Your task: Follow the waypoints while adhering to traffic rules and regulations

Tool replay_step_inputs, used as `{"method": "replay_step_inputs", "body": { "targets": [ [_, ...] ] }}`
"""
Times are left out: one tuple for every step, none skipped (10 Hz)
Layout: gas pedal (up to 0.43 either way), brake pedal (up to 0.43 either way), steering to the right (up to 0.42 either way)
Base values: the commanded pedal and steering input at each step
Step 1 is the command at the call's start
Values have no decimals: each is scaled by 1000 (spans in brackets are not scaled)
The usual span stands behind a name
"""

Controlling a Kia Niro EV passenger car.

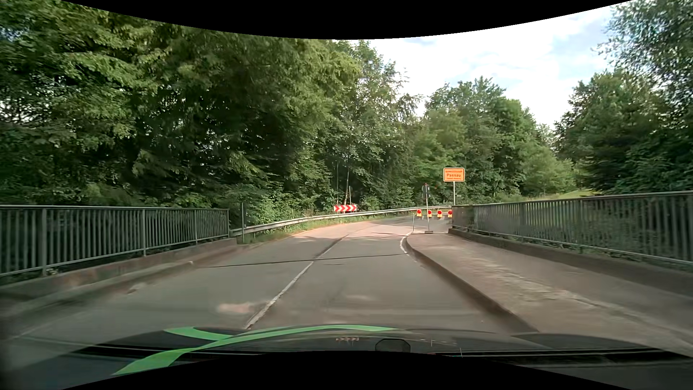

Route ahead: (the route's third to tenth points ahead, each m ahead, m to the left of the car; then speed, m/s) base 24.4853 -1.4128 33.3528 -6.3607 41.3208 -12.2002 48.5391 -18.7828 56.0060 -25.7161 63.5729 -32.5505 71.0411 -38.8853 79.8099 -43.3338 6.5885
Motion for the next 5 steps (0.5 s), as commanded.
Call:
{"method": "replay_step_inputs", "body": {
  "targets": [
    [39,0,-19],
    [39,0,-16],
    [39,0,-12],
    [28,0,-10],
    [28,0,-6]
  ]
}}
